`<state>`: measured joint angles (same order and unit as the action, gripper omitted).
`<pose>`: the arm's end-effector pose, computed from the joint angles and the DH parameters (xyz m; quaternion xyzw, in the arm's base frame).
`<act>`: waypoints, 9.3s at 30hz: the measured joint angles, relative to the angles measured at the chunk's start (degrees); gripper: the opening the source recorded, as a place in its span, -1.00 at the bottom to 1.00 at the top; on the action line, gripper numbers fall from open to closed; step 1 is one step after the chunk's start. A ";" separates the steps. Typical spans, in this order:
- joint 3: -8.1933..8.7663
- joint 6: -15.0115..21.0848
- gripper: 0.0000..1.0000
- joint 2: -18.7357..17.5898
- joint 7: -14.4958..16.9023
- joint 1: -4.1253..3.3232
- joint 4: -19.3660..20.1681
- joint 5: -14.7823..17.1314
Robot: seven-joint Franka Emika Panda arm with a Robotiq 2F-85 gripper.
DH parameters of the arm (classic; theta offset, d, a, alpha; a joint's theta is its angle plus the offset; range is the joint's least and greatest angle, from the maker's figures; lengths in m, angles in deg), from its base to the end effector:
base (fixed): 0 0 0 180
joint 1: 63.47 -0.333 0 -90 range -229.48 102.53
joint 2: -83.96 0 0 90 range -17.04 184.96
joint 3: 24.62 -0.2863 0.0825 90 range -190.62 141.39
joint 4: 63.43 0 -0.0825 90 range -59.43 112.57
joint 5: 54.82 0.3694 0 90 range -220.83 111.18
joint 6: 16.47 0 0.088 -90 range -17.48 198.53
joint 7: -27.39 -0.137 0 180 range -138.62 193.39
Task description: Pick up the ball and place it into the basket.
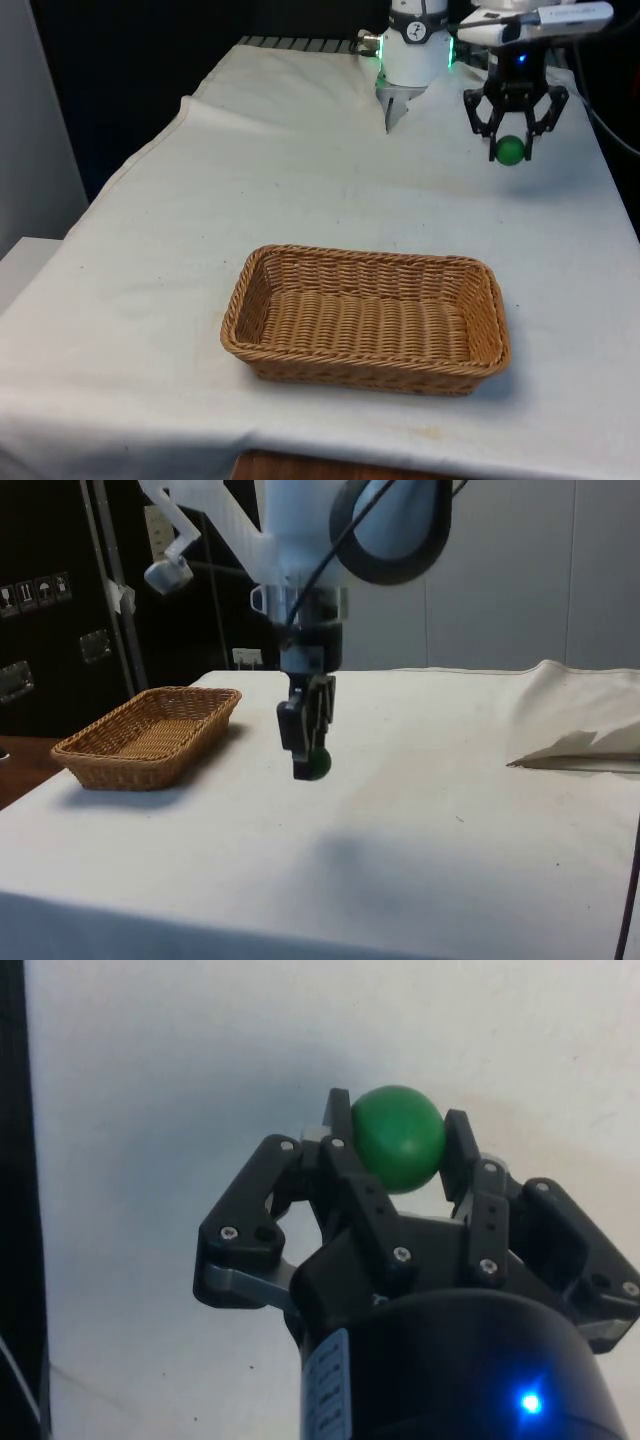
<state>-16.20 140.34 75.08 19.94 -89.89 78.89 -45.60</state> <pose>0.4556 0.1410 0.1922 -0.9982 -0.0211 -0.0438 0.0346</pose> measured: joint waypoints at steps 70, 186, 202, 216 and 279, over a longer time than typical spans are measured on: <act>14.95 -23.09 -1.00 -5.84 13.69 1.95 -30.83 1.38; 19.25 -18.33 1.00 -31.68 27.73 2.23 -53.34 22.17; 19.31 -18.39 1.00 -21.83 24.92 0.86 -46.35 18.56; 19.25 -18.39 1.00 -14.90 23.09 0.06 -40.97 14.67; 17.88 -22.63 1.00 6.88 12.26 -0.92 -19.42 -2.92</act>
<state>1.68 117.71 81.96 32.20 -90.80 59.47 -48.52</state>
